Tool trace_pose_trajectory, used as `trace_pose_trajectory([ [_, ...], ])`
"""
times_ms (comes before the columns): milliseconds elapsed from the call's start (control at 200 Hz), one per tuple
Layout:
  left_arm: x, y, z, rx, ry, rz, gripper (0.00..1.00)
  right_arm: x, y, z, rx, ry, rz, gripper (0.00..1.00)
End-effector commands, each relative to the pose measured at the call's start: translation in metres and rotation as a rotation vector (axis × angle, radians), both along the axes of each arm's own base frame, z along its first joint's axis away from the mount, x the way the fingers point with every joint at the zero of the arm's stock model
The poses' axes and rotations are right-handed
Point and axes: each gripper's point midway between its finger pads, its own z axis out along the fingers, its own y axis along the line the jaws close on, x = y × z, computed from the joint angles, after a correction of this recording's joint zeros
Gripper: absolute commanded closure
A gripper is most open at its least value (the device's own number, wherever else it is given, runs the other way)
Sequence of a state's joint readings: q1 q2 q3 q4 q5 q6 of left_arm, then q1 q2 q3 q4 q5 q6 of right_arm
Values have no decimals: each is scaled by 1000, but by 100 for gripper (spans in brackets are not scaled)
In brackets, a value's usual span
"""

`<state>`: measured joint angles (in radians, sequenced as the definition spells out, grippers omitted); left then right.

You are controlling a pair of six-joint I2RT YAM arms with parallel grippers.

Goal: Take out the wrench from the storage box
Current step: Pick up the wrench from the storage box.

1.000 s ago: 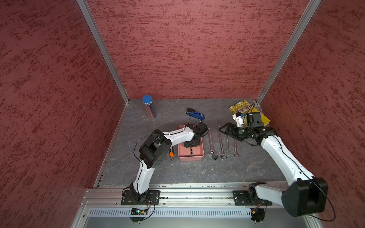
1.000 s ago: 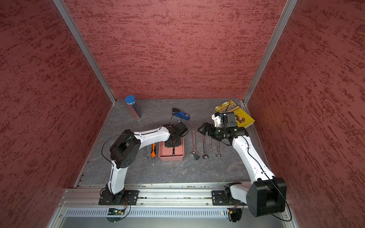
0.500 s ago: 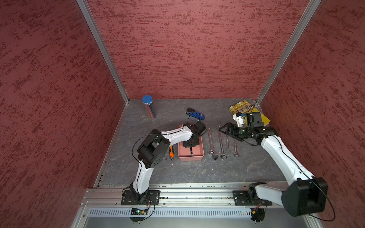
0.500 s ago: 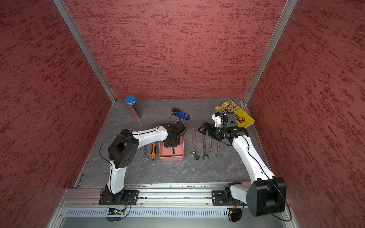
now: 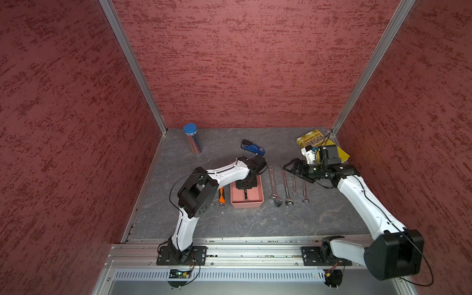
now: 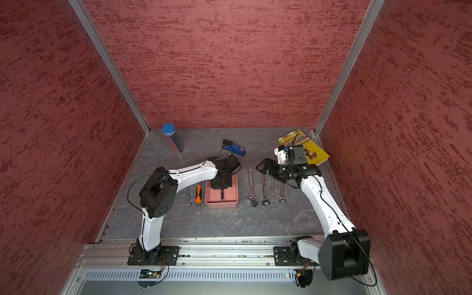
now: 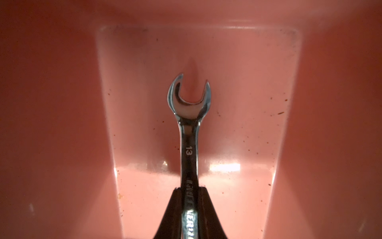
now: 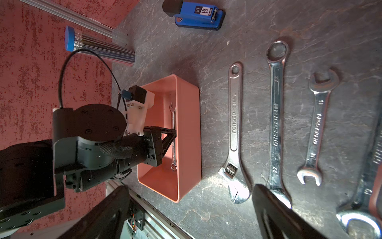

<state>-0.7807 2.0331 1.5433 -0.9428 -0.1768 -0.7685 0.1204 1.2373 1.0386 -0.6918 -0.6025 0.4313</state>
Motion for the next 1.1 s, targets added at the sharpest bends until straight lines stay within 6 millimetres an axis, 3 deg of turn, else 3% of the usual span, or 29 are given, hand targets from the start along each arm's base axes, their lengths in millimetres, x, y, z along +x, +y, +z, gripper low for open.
trace_pose_trajectory([
  [0,6,2,33,-8,-59,-17,100,6,1,9,34,-27,-11,2],
  [541,6,18,63,25,-93,-16,100,6,2,7,38,-23,-8,2],
  [791,4,28,87,23,-102,-20,100,8,3,8,43,-28,-5,2],
  [1097,-3,65,98,58,-103,11,100,7,3,6,39,-23,-1,2],
])
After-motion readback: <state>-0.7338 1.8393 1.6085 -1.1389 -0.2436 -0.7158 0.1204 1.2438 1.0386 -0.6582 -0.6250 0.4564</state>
